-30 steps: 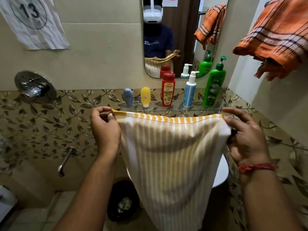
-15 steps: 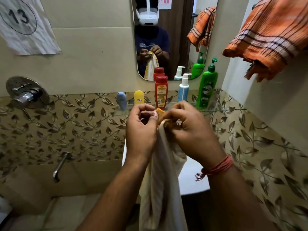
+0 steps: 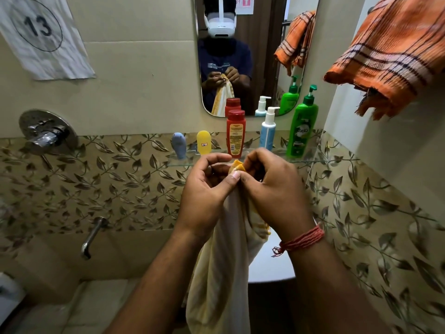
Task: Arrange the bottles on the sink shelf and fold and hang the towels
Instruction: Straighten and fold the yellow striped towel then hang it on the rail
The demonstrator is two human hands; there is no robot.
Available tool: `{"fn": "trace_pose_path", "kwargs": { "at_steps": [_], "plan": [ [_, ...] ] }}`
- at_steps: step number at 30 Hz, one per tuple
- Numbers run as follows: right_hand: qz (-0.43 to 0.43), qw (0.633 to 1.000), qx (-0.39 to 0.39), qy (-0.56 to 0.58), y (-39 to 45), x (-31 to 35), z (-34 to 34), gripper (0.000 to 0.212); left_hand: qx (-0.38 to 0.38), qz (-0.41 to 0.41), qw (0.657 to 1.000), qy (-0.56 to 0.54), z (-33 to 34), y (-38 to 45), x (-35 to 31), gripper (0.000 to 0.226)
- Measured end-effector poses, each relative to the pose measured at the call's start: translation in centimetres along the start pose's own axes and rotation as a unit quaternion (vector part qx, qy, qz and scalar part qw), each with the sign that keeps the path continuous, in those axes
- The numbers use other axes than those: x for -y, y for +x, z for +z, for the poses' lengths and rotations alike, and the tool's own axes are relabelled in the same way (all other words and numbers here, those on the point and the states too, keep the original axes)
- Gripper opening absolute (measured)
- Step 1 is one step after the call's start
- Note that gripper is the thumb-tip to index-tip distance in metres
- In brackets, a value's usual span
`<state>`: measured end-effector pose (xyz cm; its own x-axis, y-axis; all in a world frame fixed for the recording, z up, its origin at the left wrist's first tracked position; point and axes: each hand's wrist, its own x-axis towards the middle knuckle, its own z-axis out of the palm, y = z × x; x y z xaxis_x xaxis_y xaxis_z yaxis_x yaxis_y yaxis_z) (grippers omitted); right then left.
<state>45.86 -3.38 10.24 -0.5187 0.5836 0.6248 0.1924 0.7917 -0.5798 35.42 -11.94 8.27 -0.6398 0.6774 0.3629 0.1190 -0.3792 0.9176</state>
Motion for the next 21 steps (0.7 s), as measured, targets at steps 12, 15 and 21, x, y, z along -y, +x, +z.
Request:
{"fn": "trace_pose_path", "kwargs": {
  "at_steps": [12, 15, 21],
  "plan": [
    [0.041, 0.964, 0.251, 0.078, -2.2, -2.7, 0.1, 0.013, -0.075, 0.047, 0.995, 0.036, -0.8, 0.8, -0.1, 0.029],
    [0.041, 0.948, 0.314, 0.035, -2.5, -3.8, -1.1, 0.008, -0.125, 0.047, 0.990, 0.043, -1.9, 1.6, 0.7, 0.029],
    [0.014, 0.901, 0.366, -0.232, -1.9, -2.7, -3.9, 0.026, -0.146, 0.013, 0.987, 0.065, -2.1, 1.6, 2.9, 0.036]
  ]
}}
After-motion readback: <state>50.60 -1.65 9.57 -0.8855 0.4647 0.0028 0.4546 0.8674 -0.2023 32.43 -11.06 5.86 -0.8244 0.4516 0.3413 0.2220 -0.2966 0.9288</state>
